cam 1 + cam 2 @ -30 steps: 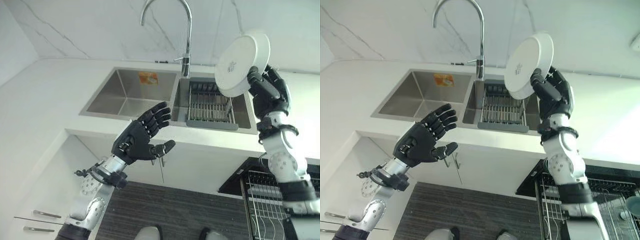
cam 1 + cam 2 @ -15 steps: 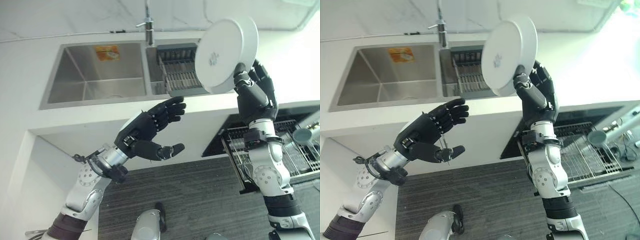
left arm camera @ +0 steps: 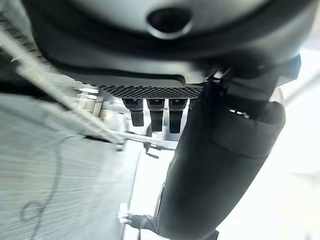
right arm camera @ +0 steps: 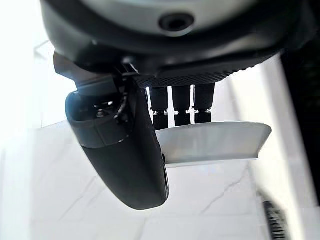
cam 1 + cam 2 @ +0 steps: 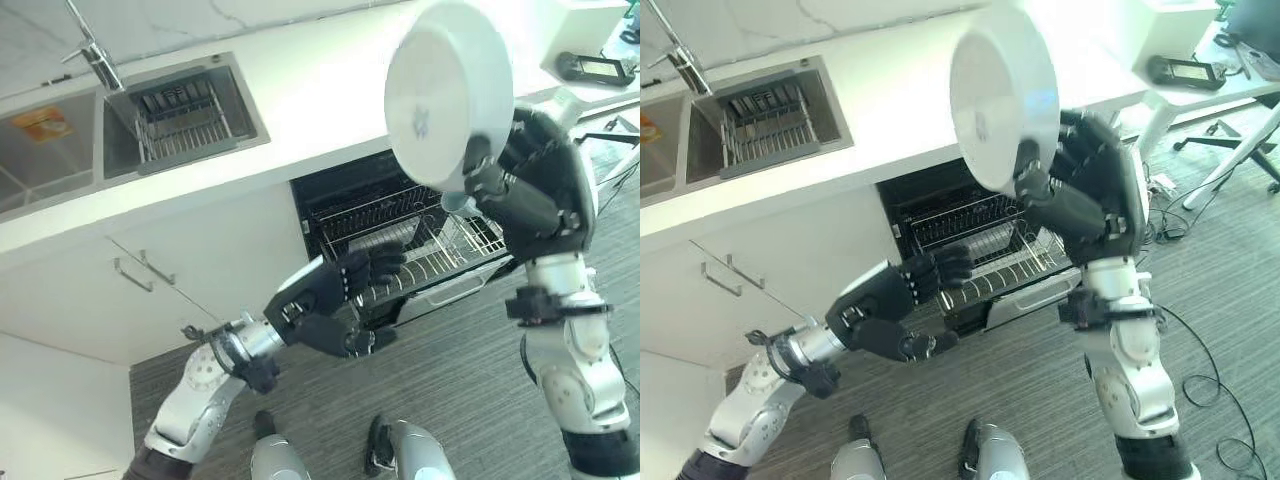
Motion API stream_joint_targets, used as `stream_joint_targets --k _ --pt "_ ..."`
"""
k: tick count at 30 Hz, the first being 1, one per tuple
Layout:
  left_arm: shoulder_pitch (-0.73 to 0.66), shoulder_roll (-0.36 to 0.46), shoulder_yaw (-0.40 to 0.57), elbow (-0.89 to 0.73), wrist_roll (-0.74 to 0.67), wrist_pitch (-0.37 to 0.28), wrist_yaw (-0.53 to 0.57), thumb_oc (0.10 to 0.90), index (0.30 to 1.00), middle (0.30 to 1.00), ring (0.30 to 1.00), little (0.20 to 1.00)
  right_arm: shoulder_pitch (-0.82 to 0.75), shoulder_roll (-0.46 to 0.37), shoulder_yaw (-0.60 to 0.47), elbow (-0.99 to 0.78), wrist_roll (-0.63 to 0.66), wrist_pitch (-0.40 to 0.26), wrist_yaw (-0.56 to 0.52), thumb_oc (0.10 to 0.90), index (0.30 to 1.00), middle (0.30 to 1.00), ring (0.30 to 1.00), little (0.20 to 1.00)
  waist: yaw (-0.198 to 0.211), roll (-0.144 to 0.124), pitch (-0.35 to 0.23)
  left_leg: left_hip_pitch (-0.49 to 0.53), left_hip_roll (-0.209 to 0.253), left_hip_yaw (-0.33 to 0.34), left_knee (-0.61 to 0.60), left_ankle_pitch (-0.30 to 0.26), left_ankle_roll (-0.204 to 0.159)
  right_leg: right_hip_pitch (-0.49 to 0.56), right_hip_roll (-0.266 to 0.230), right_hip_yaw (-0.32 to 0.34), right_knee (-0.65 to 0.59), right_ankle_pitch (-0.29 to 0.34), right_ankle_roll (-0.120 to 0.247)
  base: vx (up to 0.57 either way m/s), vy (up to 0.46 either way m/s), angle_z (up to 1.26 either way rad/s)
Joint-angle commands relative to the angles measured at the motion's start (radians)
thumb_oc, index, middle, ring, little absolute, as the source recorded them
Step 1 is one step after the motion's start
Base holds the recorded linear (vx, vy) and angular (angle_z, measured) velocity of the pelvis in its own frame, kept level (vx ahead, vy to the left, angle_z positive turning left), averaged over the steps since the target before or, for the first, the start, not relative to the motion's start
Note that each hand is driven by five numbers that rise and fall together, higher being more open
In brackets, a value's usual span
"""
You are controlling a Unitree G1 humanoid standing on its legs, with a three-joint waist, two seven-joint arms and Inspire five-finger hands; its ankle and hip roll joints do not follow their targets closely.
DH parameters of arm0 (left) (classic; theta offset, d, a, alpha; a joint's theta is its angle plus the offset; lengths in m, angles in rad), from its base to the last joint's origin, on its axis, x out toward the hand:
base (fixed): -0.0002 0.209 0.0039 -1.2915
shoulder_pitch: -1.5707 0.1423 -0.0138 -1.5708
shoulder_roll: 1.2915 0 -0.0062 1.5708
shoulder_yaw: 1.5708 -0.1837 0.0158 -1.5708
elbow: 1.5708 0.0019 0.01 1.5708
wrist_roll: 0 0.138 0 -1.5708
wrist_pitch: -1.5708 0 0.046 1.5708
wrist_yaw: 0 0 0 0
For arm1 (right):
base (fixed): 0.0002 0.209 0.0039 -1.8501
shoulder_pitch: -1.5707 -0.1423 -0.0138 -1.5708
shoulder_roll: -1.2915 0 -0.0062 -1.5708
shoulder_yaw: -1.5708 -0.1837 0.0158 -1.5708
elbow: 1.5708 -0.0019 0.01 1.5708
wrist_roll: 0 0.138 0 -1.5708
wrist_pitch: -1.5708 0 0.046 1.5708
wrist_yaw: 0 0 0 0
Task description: Place the dishes in the dishwasher.
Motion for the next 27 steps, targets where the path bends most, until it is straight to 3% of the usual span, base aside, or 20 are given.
stream_joint_targets --k 1,5,9,13,19,25,27 --pt "0.014 0.01 0.057 -0.038 -0.006 -0.096 0.001 0.8 0.9 0.9 0.9 0.9 -0.125 0.004 -0.062 -0.098 -0.027 -0.167 0.063 0.4 0.3 0.3 0.3 0.3 0.04 0.014 -0.085 0.071 -0.133 -0.052 0.052 -0.266 0.043 0.119 -0.067 0.058 -0.165 0.029 0.193 0.02 -0.123 -0.13" --pt "0.076 -0.011 0.052 0.094 0.012 -0.125 0.065 0.8 0.9 0.9 0.9 0.9 -0.079 0.045 -0.037 -0.083 -0.092 -0.187 0.034 0.4 0.3 0.3 0.3 0.3 0.061 0.028 -0.096 0.026 -0.163 -0.052 0.052 -0.256 0.044 0.131 -0.042 0.022 -0.165 0.025 0.192 0.06 -0.106 0.09" --pt "0.094 -0.078 0.066 0.391 0.113 -0.272 0.283 0.8 0.9 0.9 0.9 0.9 -0.047 0.052 -0.048 -0.028 -0.144 -0.221 0.057 0.4 0.3 0.3 0.3 0.3 0.075 0.007 -0.094 0.024 -0.187 -0.07 0.052 -0.261 0.053 0.156 -0.032 0.008 -0.165 -0.006 0.18 0.1 0.037 0.17" --pt "0.1 -0.104 0.123 0.504 0.137 -0.312 0.409 0.8 0.9 0.9 0.9 0.9 -0.008 0.06 -0.07 -0.013 -0.133 -0.222 0.081 0.4 0.3 0.3 0.3 0.3 0.072 -0.007 -0.107 0.029 -0.182 -0.045 0.052 -0.273 0.062 0.163 -0.041 -0.014 -0.165 -0.009 0.18 0.12 0.081 -0.19" --pt "0.118 -0.146 0.235 0.626 0.201 -0.417 0.554 0.8 0.9 0.9 0.9 0.9 0.014 0.09 -0.097 0.026 -0.186 -0.247 0.077 0.4 0.3 0.3 0.3 0.3 0.09 -0.033 -0.093 0.057 -0.209 -0.053 0.052 -0.304 0.086 0.188 -0.064 -0.038 -0.165 0.008 0.2 0.12 0.104 0.01" --pt "0.124 -0.165 0.297 0.733 0.185 -0.432 0.59 0.8 0.9 0.9 0.9 0.9 -0.004 0.103 -0.091 0.086 -0.224 -0.27 0.05 0.4 0.3 0.3 0.3 0.3 0.121 -0.042 -0.081 0.064 -0.231 -0.075 0.052 -0.315 0.121 0.223 -0.076 -0.074 -0.165 0.031 0.225 0.11 0.141 0.02" --pt "0.13 -0.168 0.299 0.774 0.201 -0.433 0.595 0.8 0.9 0.9 0.9 0.9 -0.008 0.11 -0.09 0.111 -0.233 -0.284 0.044 0.4 0.3 0.3 0.3 0.3 0.128 -0.036 -0.083 0.063 -0.235 -0.09 0.052 -0.315 0.143 0.278 -0.059 -0.091 -0.165 0.106 0.232 0.16 0.196 0.01"
